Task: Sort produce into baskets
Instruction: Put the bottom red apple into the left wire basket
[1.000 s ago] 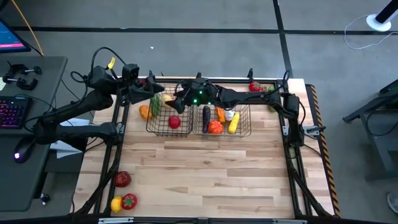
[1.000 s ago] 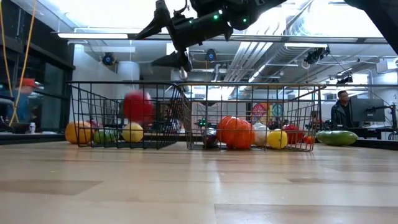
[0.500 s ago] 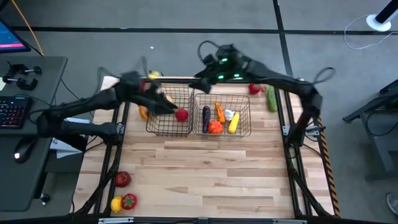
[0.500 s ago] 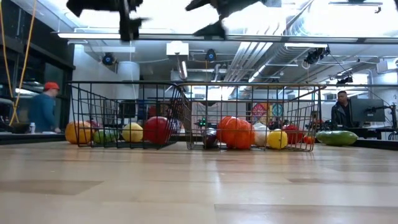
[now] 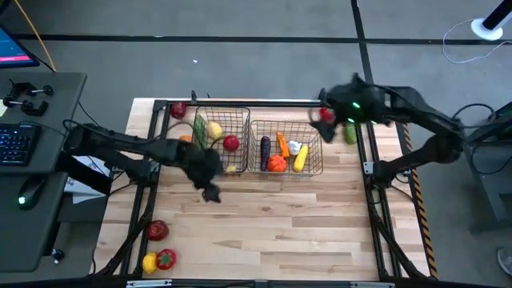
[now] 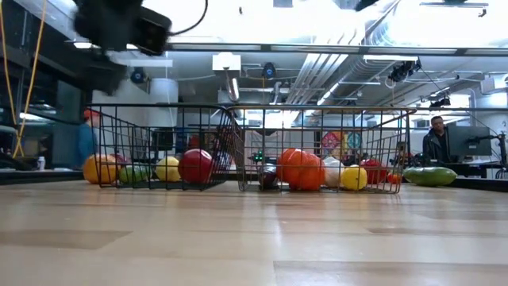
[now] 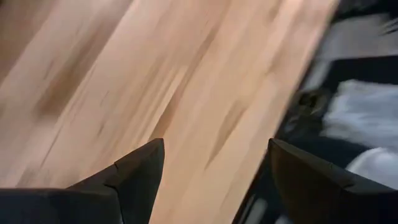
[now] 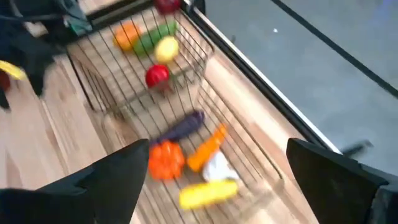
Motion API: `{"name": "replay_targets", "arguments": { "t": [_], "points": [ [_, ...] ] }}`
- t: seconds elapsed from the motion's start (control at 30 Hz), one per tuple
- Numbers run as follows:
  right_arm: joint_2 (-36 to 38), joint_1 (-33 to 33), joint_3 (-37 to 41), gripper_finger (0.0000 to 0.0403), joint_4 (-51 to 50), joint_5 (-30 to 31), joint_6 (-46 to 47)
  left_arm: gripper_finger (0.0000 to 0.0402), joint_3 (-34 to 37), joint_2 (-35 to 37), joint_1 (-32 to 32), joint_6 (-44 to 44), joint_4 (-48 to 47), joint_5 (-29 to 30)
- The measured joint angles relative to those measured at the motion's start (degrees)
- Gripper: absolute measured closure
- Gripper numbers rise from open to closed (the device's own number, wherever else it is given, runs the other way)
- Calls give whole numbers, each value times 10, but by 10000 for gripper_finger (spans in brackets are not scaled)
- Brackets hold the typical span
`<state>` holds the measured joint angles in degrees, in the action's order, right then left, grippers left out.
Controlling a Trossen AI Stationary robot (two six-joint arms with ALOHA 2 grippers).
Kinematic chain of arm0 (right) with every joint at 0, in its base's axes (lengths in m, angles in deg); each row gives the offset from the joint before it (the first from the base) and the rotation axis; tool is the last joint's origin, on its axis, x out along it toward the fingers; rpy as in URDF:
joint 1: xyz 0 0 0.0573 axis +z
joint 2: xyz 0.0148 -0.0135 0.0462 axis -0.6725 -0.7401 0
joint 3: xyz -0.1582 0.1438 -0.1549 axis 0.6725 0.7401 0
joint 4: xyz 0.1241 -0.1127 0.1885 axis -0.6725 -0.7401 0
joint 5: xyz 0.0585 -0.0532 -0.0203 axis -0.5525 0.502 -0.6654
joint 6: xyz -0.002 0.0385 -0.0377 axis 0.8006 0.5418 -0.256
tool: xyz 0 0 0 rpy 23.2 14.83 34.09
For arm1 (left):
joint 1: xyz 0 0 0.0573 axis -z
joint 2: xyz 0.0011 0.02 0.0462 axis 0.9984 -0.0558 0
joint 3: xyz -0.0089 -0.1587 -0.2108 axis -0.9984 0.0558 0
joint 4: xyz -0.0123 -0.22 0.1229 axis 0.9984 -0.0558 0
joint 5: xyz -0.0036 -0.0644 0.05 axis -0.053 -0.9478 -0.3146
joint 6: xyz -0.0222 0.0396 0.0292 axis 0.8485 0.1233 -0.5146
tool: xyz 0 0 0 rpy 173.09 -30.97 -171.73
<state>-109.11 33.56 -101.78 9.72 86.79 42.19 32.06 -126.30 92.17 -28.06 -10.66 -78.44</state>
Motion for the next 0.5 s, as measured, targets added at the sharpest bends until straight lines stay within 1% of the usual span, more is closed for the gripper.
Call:
{"name": "replay_targets", "arguments": {
  "t": [0.1,0.17,0.23,0.37,0.43,0.5],
  "points": [
    [35,43,0,31,-52,49,35,126,-41,-13,57,44,-124,51],
    [53,67,0,31,-72,76,60,126,-69,-24,88,76,-183,80],
    [67,87,0,31,-81,95,82,126,-85,-32,112,113,-225,89],
    [79,121,0,31,-81,107,99,126,-100,-33,148,204,-235,82],
    [76,136,0,31,-81,107,109,126,-101,-32,164,211,-236,80],
    [70,153,0,31,-81,107,118,126,-100,-31,178,181,-238,78]
  ]
}}
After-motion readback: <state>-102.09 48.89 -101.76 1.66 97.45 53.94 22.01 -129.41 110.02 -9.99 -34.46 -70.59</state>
